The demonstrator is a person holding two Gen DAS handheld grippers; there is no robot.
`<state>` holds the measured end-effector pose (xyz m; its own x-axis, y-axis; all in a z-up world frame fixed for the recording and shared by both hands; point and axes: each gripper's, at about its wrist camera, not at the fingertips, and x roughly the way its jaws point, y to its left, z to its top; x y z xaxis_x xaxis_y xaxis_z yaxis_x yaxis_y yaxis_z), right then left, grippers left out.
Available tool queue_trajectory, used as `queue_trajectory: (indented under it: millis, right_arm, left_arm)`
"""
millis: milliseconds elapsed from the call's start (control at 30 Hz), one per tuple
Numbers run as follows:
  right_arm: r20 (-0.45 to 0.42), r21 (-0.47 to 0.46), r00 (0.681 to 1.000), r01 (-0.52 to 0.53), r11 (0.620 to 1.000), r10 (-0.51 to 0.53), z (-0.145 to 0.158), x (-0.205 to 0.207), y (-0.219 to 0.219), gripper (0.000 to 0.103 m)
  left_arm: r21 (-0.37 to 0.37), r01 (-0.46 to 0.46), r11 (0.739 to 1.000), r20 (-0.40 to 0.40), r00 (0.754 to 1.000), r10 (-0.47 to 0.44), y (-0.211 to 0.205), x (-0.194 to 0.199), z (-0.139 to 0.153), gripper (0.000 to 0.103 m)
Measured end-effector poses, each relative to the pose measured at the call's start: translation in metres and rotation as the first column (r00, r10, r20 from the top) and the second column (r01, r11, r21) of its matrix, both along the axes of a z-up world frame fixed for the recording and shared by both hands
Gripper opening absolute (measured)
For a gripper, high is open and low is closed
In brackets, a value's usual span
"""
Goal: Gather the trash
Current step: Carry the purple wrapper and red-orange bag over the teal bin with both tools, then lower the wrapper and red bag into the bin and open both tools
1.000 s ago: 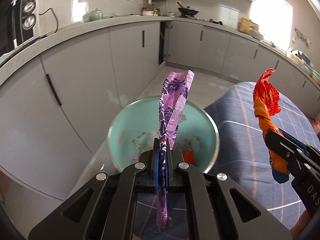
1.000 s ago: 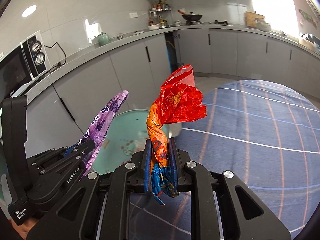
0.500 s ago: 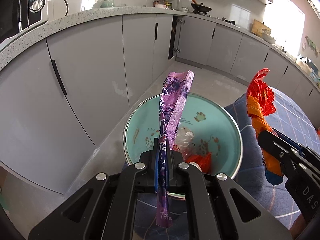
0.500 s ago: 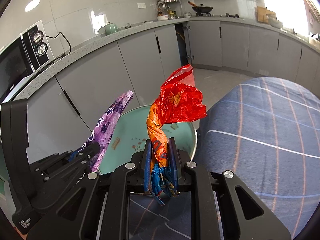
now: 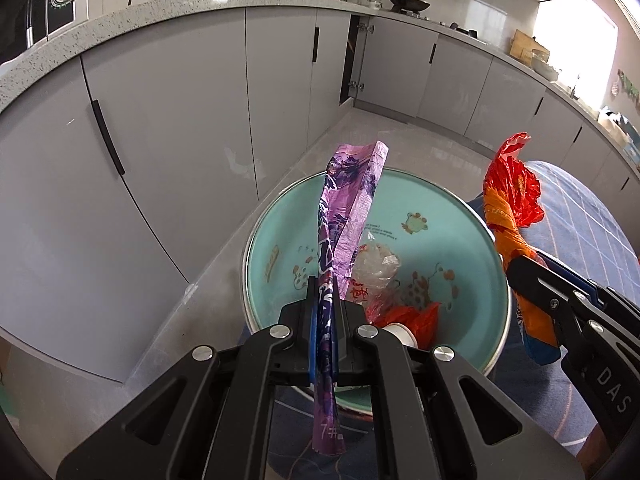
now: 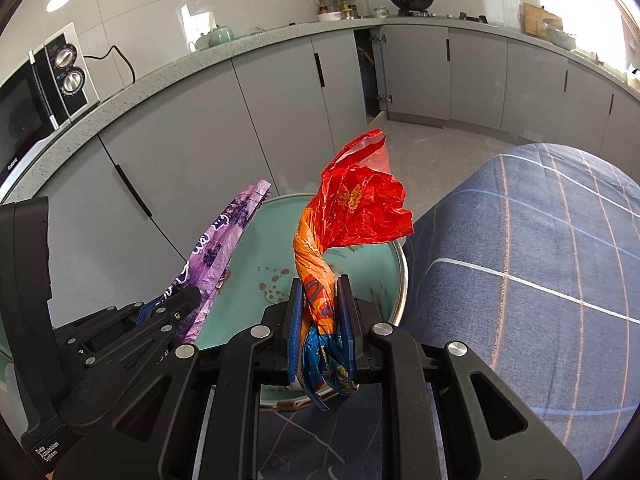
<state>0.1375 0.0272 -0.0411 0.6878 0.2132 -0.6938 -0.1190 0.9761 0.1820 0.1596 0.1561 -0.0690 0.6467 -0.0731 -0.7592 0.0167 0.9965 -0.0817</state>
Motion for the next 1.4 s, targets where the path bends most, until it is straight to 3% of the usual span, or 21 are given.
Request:
queue_trajectory:
  millis: [367, 667, 1033, 1200, 1400]
  right_arm:
    - [-0.071, 0.019, 0.997, -0.01, 1.0, 0.012, -0.024, 0.027, 0.002, 0.018]
    - [-0.089, 0.042, 0.996, -0.012, 0.999, 0.016, -0.027, 0.032, 0.001, 0.018]
    - [-0.17, 0.061, 0.984, -0.041, 0.997, 0.051, -0.041, 0.056, 0.002, 0.018]
    - [-0.208, 0.046, 0.977, -0.044, 0.998, 0.053, -0.051, 0.066, 0.002, 0.028]
    - [-0.199, 0.053, 0.979, -0.036, 0.998, 0.046, -0.047, 0.059, -0.007, 0.029]
  left_arm:
    - [-0.014, -0.009, 1.0, -0.063, 0.998, 0.008, 0.002, 0.018, -0.019, 0.005]
    - [-0.016, 0.004, 1.0, -0.069, 0.998, -0.005, -0.002, 0.021, -0.02, 0.005]
    - [0.028, -0.005, 1.0, -0.122, 0.993, 0.009, -0.003, 0.029, -0.029, 0.005]
    - [0.039, -0.004, 0.999, -0.126, 0.992, 0.009, -0.004, 0.028, -0.03, 0.005]
    - [0.042, -0.006, 0.999, -0.135, 0.991, 0.012, -0.008, 0.029, -0.033, 0.005]
